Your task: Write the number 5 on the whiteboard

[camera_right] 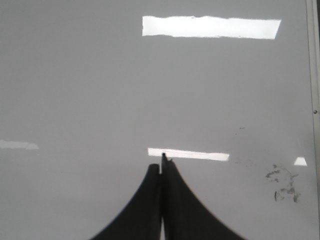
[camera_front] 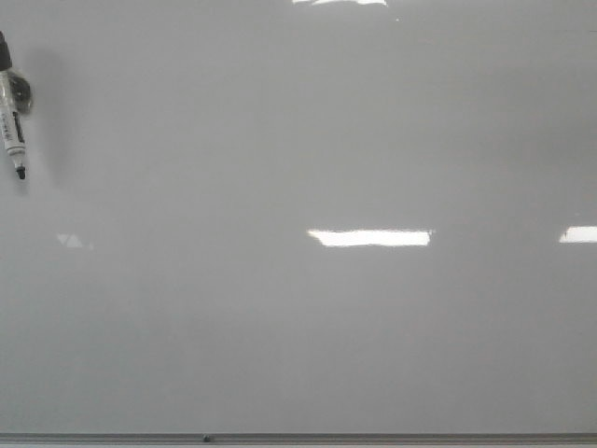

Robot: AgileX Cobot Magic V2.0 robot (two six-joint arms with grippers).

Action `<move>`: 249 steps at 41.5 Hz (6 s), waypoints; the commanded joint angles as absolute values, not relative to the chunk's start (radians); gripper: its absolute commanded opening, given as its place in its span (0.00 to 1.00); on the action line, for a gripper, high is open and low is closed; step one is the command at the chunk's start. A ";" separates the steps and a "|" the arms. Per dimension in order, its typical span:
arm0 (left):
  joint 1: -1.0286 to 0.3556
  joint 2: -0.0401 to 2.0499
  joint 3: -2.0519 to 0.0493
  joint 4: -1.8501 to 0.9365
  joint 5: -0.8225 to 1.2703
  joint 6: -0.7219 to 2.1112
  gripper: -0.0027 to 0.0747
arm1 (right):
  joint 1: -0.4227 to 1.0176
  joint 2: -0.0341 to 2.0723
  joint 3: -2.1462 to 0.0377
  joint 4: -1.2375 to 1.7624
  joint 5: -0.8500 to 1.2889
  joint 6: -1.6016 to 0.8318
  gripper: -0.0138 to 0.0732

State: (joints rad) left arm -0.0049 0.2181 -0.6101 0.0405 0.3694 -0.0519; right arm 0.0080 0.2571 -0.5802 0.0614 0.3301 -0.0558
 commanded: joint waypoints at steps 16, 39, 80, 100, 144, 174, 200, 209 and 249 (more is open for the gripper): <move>-0.012 0.450 -0.723 0.035 0.452 -0.063 0.01 | 0.004 0.508 -0.674 0.068 0.360 -0.053 0.08; -0.012 0.581 -0.723 0.032 0.499 -0.063 0.02 | 0.004 0.719 -0.653 0.068 0.458 -0.053 0.25; -0.160 1.064 -0.727 -0.073 0.119 -0.037 0.83 | 0.004 0.726 -0.653 0.068 0.451 -0.053 0.85; -0.160 1.324 -0.727 -0.099 -0.163 -0.039 0.83 | 0.004 0.726 -0.653 0.068 0.438 -0.053 0.85; -0.160 1.433 -0.727 -0.097 -0.252 -0.039 0.01 | 0.004 0.726 -0.653 0.068 0.427 -0.054 0.85; -0.160 1.191 -1.089 -0.222 0.948 0.514 0.01 | 0.033 0.881 -0.972 0.250 0.911 -0.285 0.85; -0.515 1.323 -1.136 -0.489 0.956 0.931 0.01 | 0.392 1.147 -1.105 0.433 0.958 -0.835 0.85; -0.656 1.400 -1.150 -0.466 0.915 0.931 0.01 | 0.453 1.202 -1.105 0.611 0.960 -1.006 0.85; -0.751 1.453 -1.257 -0.455 0.943 0.893 0.35 | 0.468 1.253 -1.104 0.720 0.972 -1.154 0.08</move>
